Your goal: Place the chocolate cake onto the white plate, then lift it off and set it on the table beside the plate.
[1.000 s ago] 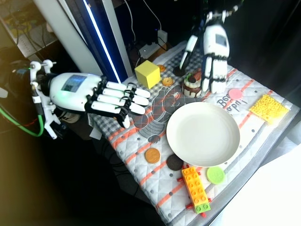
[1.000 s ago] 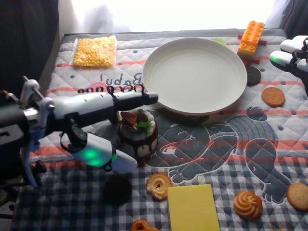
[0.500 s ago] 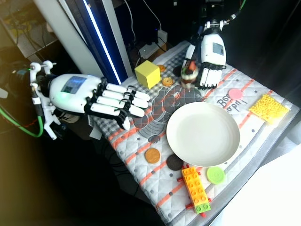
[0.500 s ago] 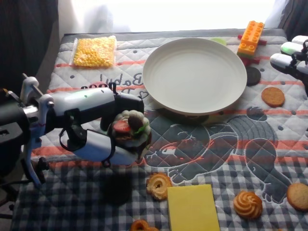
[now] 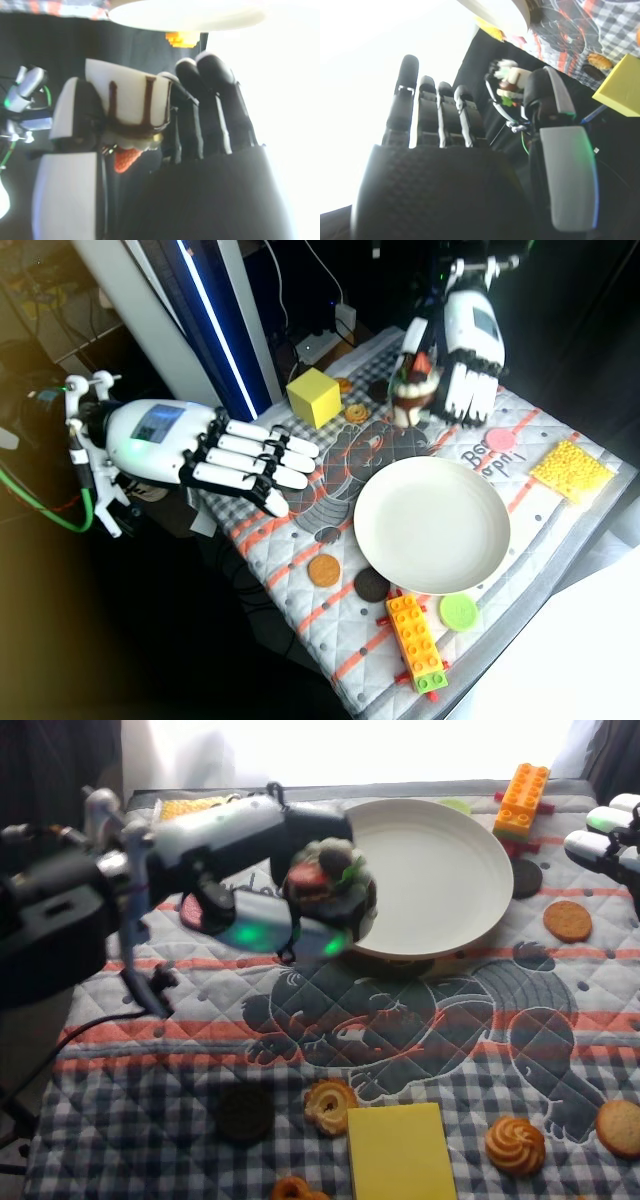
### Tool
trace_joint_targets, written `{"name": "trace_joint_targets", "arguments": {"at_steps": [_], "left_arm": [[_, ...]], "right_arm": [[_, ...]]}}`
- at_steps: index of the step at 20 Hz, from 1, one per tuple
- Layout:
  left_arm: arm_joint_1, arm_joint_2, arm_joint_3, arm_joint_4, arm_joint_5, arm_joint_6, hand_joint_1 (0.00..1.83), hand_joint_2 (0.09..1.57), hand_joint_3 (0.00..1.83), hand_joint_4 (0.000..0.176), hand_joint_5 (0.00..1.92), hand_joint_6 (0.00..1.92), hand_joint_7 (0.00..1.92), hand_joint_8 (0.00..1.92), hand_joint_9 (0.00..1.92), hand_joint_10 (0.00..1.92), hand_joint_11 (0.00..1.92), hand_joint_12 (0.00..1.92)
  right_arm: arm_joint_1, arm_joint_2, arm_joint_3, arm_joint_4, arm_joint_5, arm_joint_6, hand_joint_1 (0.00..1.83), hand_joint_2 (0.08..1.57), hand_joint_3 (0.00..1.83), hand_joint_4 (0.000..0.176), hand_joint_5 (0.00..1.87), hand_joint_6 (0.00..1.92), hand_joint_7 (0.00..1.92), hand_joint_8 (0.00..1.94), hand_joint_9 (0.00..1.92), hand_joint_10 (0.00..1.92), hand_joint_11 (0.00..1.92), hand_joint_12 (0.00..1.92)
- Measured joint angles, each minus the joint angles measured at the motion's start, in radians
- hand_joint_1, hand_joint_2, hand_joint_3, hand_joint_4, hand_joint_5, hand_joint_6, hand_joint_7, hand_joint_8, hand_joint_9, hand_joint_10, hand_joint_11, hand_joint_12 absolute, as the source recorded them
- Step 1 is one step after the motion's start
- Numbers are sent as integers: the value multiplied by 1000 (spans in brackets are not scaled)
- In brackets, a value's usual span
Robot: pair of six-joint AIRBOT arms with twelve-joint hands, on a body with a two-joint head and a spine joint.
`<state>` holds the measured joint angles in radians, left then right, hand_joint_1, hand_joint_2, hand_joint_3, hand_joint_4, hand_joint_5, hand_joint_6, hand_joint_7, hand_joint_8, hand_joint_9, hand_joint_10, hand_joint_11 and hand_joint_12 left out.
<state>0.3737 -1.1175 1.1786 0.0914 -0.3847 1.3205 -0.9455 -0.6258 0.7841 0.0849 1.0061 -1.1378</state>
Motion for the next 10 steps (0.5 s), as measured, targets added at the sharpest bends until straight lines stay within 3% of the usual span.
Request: {"name": "trace_joint_targets", "arguments": {"at_steps": [1, 2, 4, 6, 8, 10], "left_arm": [[-11, -16, 19, -6, 7, 0, 1067, 1290, 1, 0, 615, 1518, 206, 1586, 337, 1736, 422, 1921], [-23, -36, 41, -11, 16, 0, 1084, 1326, 2, 0, 637, 1521, 458, 1668, 347, 1707, 377, 1921], [-48, -91, 96, -27, 56, 0, 1072, 1339, 0, 28, 603, 1560, 554, 1659, 366, 1716, 393, 1921], [-69, -142, 143, -44, 95, 0, 1086, 1323, 0, 31, 632, 1555, 583, 1585, 374, 1615, 337, 1909], [-80, -209, 208, -83, 132, 2, 1116, 1296, 0, 13, 671, 1532, 619, 1488, 438, 1438, 311, 1775], [-80, -261, 262, -137, 162, 4, 1117, 1296, 0, 12, 672, 1535, 619, 1483, 440, 1417, 307, 1765]], "right_arm": [[0, 0, 0, 0, 0, 0, 768, 1225, 0, 0, 39, 1, 15, 2, 41, 39, 0, 972], [0, 0, 2, 0, 0, 0, 760, 1229, 0, 0, 43, 1, 20, 2, 48, 38, 0, 1052], [0, -1, 4, 2, 0, 0, 762, 1225, 0, 0, 14, 0, 2, 0, 34, 31, 0, 1073], [0, -2, 4, 1, 0, 2, 789, 1225, 0, 0, 20, 1, 0, 0, 34, 24, 0, 938], [0, -7, 8, 2, 0, 3, 816, 1223, 0, 0, 34, 1, 9, 0, 36, 12, 0, 494], [0, -13, 8, 4, 0, 7, 816, 1222, 0, 0, 35, 1, 11, 0, 37, 11, 0, 475]]}}
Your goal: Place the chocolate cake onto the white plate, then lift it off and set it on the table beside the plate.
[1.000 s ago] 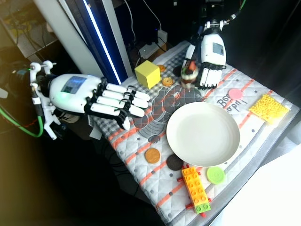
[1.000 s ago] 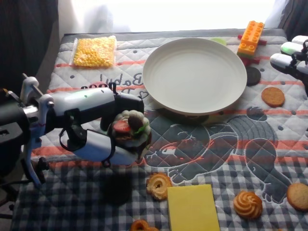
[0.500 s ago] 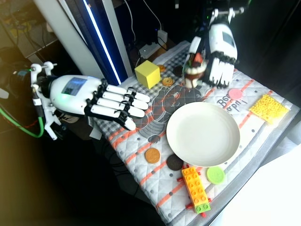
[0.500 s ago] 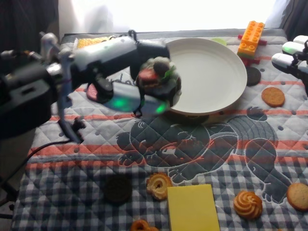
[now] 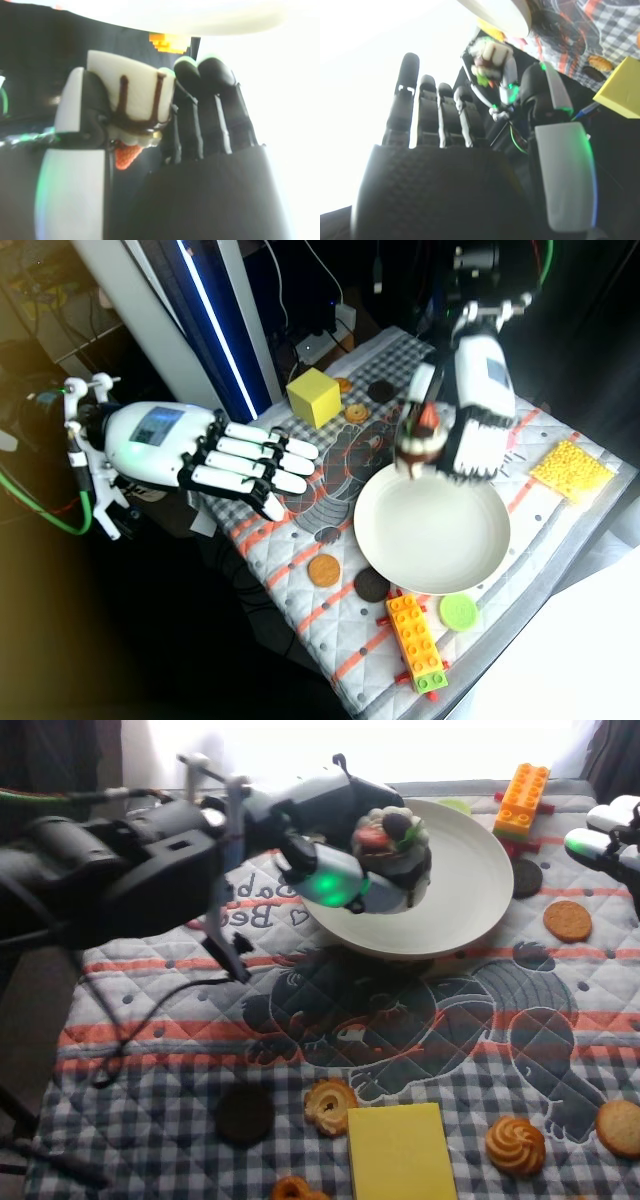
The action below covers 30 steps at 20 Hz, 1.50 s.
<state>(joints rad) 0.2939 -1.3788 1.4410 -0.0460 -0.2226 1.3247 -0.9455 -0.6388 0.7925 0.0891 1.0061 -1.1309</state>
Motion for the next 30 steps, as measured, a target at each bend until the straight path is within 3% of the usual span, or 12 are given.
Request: {"name": "trace_joint_targets", "arguments": {"at_steps": [4, 6, 9, 12, 19, 21, 23, 24, 25, 27, 28, 30], "left_arm": [[0, -71, 68, -30, 72, 3, 1171, 1144, 0, 0, 458, 1242, 384, 1170, 387, 1414, 345, 1802], [5, -77, 77, -50, 78, 6, 1099, 1062, 0, 10, 224, 655, 238, 463, 124, 786, 58, 1476], [7, -62, 60, -52, 68, 8, 785, 1001, 0, 137, 0, 3, 0, 0, 0, 1, 0, 426], [14, -24, 18, -53, 51, 8, 858, 937, 0, 157, 0, 0, 0, 0, 0, 0, 0, 3], [88, 222, -216, 7, -149, -4, 809, 1049, 34, 176, 0, 0, 0, 0, 0, 0, 0, 0], [143, 288, -248, 68, -233, -137, 712, 1111, 53, 157, 0, 0, 0, 0, 0, 0, 0, 0], [203, 345, -289, 90, -314, -210, 753, 1180, 34, 112, 0, 0, 0, 0, 0, 0, 0, 0], [224, 378, -321, 90, -351, -216, 906, 1244, 0, 94, 21, 3, 43, 36, 54, 29, 0, 493], [244, 403, -346, 98, -394, -216, 1026, 1241, 0, 77, 156, 6, 186, 45, 107, 371, 0, 1148], [290, 445, -396, 101, -489, -220, 1082, 1244, 0, 54, 267, 30, 292, 96, 76, 775, 0, 1440], [334, 475, -426, 102, -536, -220, 1242, 1202, 0, 6, 410, 182, 415, 349, 179, 1060, 0, 1581], [414, 521, -472, 102, -594, -223, 1021, 1258, 3, 37, 200, 825, 433, 173, 333, 795, 156, 1499]], "right_arm": [[0, -5, 8, 2, 0, 7, 811, 1238, 1, 0, 15, 0, 0, 0, 21, 6, 0, 215], [0, -7, 9, 0, -1, 8, 771, 1234, 0, 0, 1, 0, 0, 0, 24, 5, 0, 400], [-5, -10, 9, -1, 0, 14, 773, 1221, 0, 0, 0, 0, 0, 0, 16, 5, 0, 560], [-5, -10, 9, 1, -1, 20, 837, 1208, 0, 0, 0, 0, 0, 0, 0, 0, 0, 482], [-2, -16, 32, -6, 3, 68, 752, 1220, 2, 31, 0, 0, 0, 0, 0, 0, 46, 24], [1, -45, 63, -7, 8, 113, 659, 1217, 0, 92, 0, 0, 0, 0, 18, 19, 15, 363], [17, -77, 103, -10, -12, 169, 680, 1219, 0, 86, 0, 0, 0, 0, 8, 16, 0, 515], [39, -89, 114, -7, -24, 171, 691, 1230, 1, 36, 0, 0, 0, 0, 15, 18, 0, 694], [55, -97, 124, -7, -25, 173, 681, 1235, 2, 56, 0, 0, 0, 0, 31, 23, 0, 681], [114, -127, 153, -12, -55, 174, 669, 1231, 0, 70, 0, 0, 0, 0, 34, 23, 0, 679], [164, -157, 182, -19, -99, 173, 721, 1215, 0, 63, 0, 0, 0, 0, 63, 38, 0, 753], [243, -226, 246, -14, -186, 172, 727, 1190, 0, 22, 0, 0, 0, 0, 91, 76, 0, 1100]]}}
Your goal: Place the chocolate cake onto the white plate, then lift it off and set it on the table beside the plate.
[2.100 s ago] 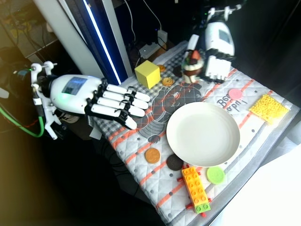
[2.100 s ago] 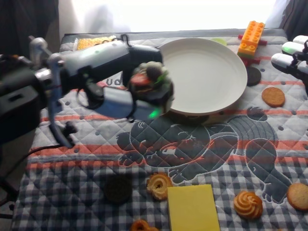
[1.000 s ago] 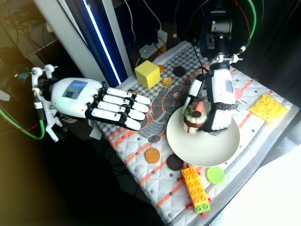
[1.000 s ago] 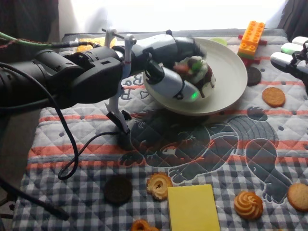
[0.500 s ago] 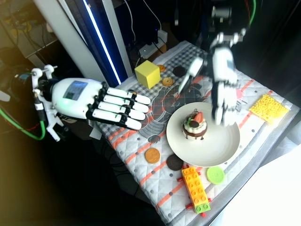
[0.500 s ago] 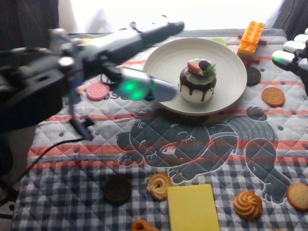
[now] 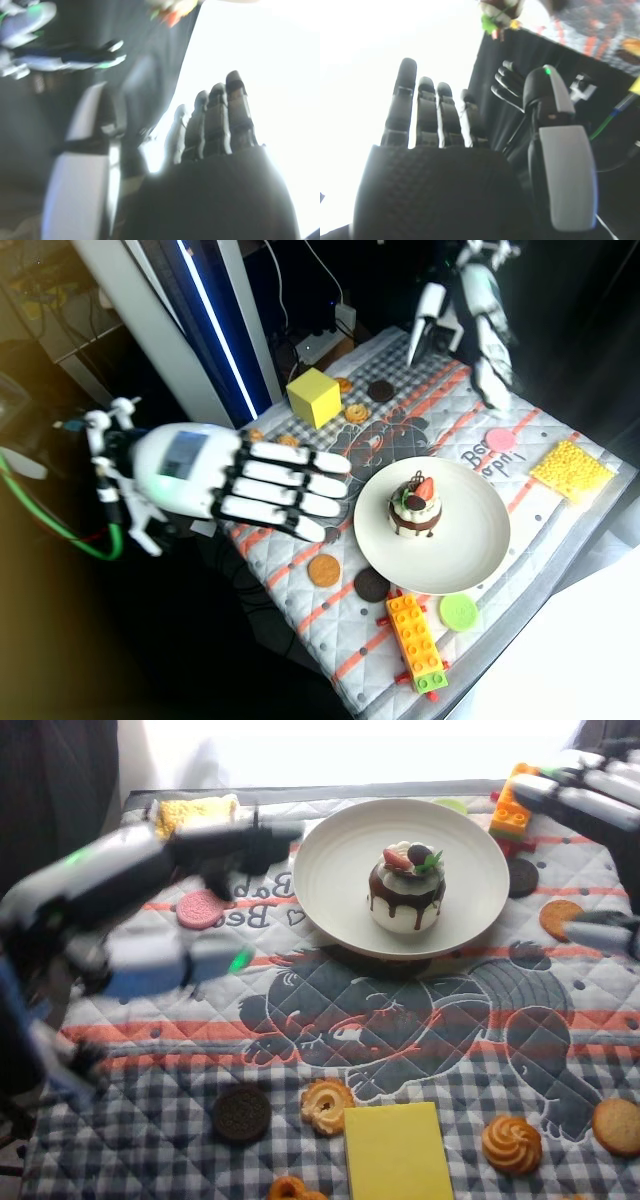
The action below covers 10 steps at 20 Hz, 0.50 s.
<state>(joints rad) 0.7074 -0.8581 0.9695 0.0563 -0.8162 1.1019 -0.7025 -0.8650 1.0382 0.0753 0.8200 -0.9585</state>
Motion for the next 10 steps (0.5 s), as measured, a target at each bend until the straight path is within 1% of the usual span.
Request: {"name": "trace_joint_targets", "arguments": {"at_steps": [1, 2, 3, 4, 5, 6, 7, 8, 9, 10], "left_arm": [[22, 11, -10, 3, -14, -1, 1022, 1248, 0, 31, 136, 1151, 452, 314, 365, 961, 254, 1584], [36, 22, -20, -5, -31, 0, 1022, 1248, 0, 31, 136, 1151, 452, 314, 365, 961, 254, 1584], [51, 40, -32, -7, -60, 0, 1075, 1237, 0, 0, 147, 1290, 346, 738, 371, 1205, 340, 1633], [60, 47, -37, -8, -80, -2, 1075, 1237, 0, 0, 147, 1290, 346, 738, 371, 1205, 340, 1633], [71, 49, -42, -9, -102, -2, 1099, 1250, 2, 0, 151, 1283, 310, 886, 310, 1160, 179, 1607], [86, 52, -48, -6, -115, -7, 1131, 1251, 0, 0, 211, 1091, 381, 663, 331, 831, 80, 1424], [90, 51, -48, 2, -114, -10, 1132, 1238, 0, 0, 182, 1171, 355, 784, 329, 935, 124, 1485], [96, 51, -48, 0, -114, -13, 1110, 1244, 0, 0, 146, 1218, 276, 962, 299, 1103, 170, 1573], [96, 51, -48, -9, -112, -13, 1110, 1244, 0, 0, 146, 1218, 276, 962, 299, 1103, 170, 1573], [96, 51, -48, -15, -116, -14, 1121, 1241, 0, 0, 124, 1251, 250, 1036, 293, 1117, 159, 1548]], "right_arm": [[30, -28, 26, 2, -47, 0, 720, 1190, 0, 26, 0, 0, 25, 0, 47, 260, 0, 1222], [53, -54, 48, -1, -87, 0, 720, 1190, 0, 26, 0, 0, 25, 0, 47, 260, 0, 1222], [84, -92, 77, -6, -132, -2, 694, 1192, 0, 0, 0, 0, 11, 1, 1, 312, 0, 1477], [100, -115, 92, -5, -154, -2, 694, 1192, 0, 0, 0, 0, 11, 1, 1, 312, 0, 1477], [121, -140, 112, -14, -185, -7, 691, 1189, 0, 4, 0, 0, 1, 0, 0, 423, 0, 1544], [155, -179, 142, -11, -233, -27, 826, 1177, 0, 0, 0, 0, 0, 0, 0, 210, 0, 1250], [175, -197, 156, -8, -259, -44, 897, 1166, 0, 0, 0, 0, 0, 0, 0, 120, 0, 1081], [195, -217, 171, -8, -283, -60, 937, 1155, 0, 0, 10, 4, 0, 0, 0, 23, 0, 728], [209, -236, 183, -8, -297, -66, 937, 1155, 0, 0, 10, 4, 0, 0, 0, 23, 0, 728], [213, -243, 184, -5, -302, -66, 976, 1154, 0, 0, 17, 4, 0, 0, 0, 4, 0, 576]]}}
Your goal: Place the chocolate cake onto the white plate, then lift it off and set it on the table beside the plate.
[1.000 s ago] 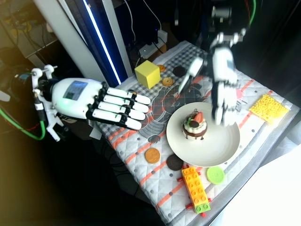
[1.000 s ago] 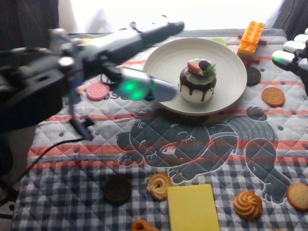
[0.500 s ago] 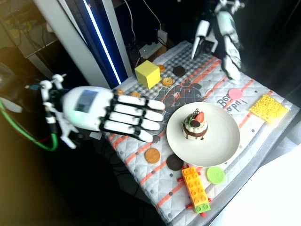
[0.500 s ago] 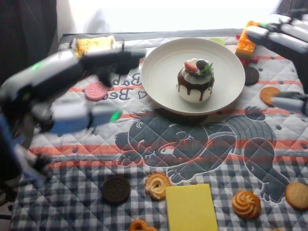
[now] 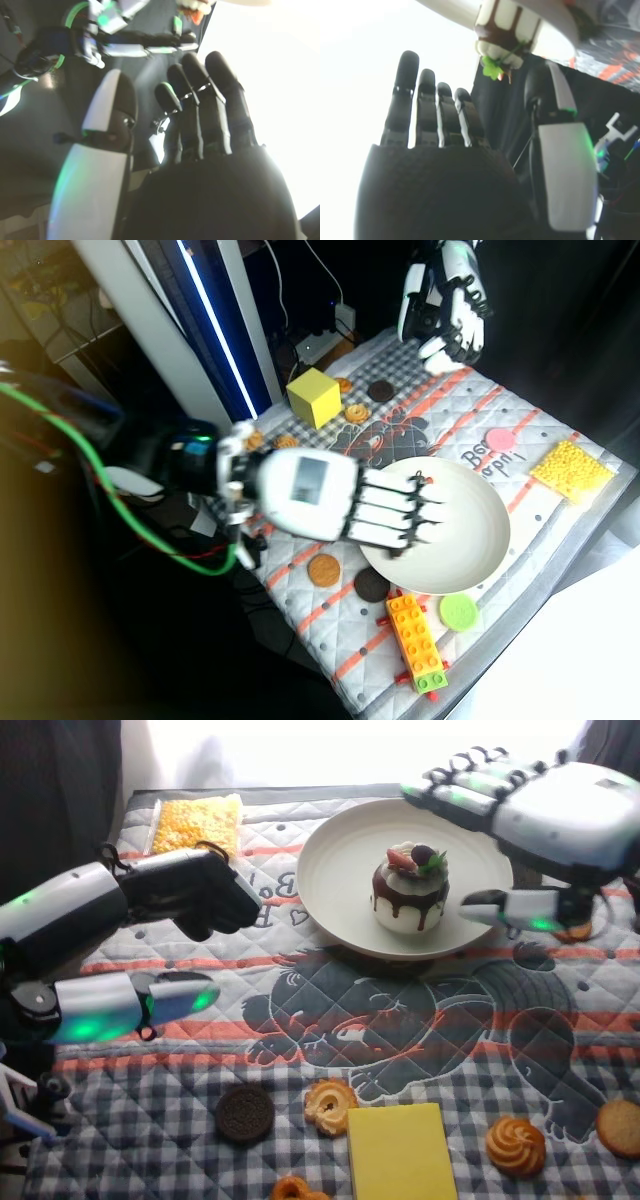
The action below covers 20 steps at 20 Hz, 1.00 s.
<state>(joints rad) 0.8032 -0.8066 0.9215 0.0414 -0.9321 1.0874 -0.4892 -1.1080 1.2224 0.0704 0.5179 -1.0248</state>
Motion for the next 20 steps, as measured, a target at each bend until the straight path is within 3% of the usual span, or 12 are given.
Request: {"name": "trace_joint_targets", "arguments": {"at_steps": [1, 3, 4, 7, 10, 12, 13, 14, 16, 18, 19, 20], "left_arm": [[0, 0, 0, -1, -3, -1, 1090, 1235, 0, 0, 97, 1309, 277, 944, 294, 906, 42, 1496], [4, -6, 3, -5, 0, -1, 1046, 1244, 2, 0, 96, 1289, 265, 907, 283, 918, 10, 1555], [4, -14, 3, -5, 2, -2, 1062, 1247, 1, 0, 114, 1274, 241, 957, 285, 1133, 96, 1634], [4, -15, 7, 3, 7, -16, 1081, 1228, 0, 0, 162, 1186, 239, 1067, 214, 1265, 1, 1698], [4, -31, 18, -9, 8, -24, 1042, 1251, 3, 0, 139, 1155, 194, 1013, 167, 1089, 0, 1554], [4, -35, 18, 4, 19, -39, 1054, 1250, 0, 0, 140, 1136, 184, 1045, 171, 1147, 0, 1572], [4, -37, 20, 4, 18, -40, 1064, 1246, 0, 0, 146, 1127, 195, 1020, 171, 1129, 0, 1553], [4, -38, 22, 2, 20, -41, 1027, 1257, 2, 3, 146, 1114, 192, 990, 155, 1141, 0, 1582], [4, -38, 25, -1, 18, -42, 1036, 1250, 0, 19, 147, 1089, 209, 912, 156, 1096, 0, 1543], [4, -38, 25, 0, 19, -42, 1029, 1256, 1, 21, 125, 1133, 208, 933, 144, 1130, 0, 1561], [4, -38, 25, 0, 18, -42, 1004, 1263, 2, 22, 116, 1139, 187, 977, 142, 1189, 0, 1643], [7, -38, 25, -1, 18, -42, 997, 1267, 1, 24, 119, 1149, 179, 994, 146, 1234, 0, 1676]], "right_arm": [[3, -9, 4, -10, -7, -1, 948, 1162, 1, 19, 26, 2, 8, 1, 75, 25, 0, 974], [18, -46, 38, -2, -43, -1, 928, 1172, 1, 31, 3, 1, 0, 0, 39, 5, 0, 884], [22, -54, 47, -4, -56, -2, 955, 1158, 0, 17, 37, 10, 34, 6, 141, 43, 0, 996], [31, -90, 77, 0, -70, -1, 941, 1151, 0, 0, 72, 8, 129, 10, 302, 91, 0, 1235], [31, -131, 106, 8, -106, -2, 964, 1165, 1, 0, 217, 22, 283, 19, 457, 124, 67, 1447], [32, -154, 125, 15, -110, -1, 1104, 1214, 0, 0, 632, 95, 771, 115, 643, 641, 314, 1574], [35, -156, 129, 20, -107, -1, 1154, 1220, 2, 0, 711, 1041, 824, 1066, 685, 1048, 448, 1743], [39, -158, 136, 23, -106, 0, 1167, 1246, 3, 0, 756, 1155, 732, 1481, 629, 1451, 491, 1885], [43, -157, 139, 26, -109, 3, 1300, 1269, 3, 0, 688, 1295, 667, 1486, 638, 1676, 442, 1814], [48, -157, 135, 25, -129, 4, 1139, 1314, 3, 0, 647, 1351, 617, 1708, 467, 1598, 422, 1834], [61, -155, 127, 23, -137, 3, 1165, 1276, 0, 0, 780, 1201, 621, 1666, 469, 1668, 456, 1904], [67, -151, 117, 17, -135, 3, 1148, 1287, 0, 0, 782, 1298, 554, 1644, 287, 1658, 229, 1918]]}}
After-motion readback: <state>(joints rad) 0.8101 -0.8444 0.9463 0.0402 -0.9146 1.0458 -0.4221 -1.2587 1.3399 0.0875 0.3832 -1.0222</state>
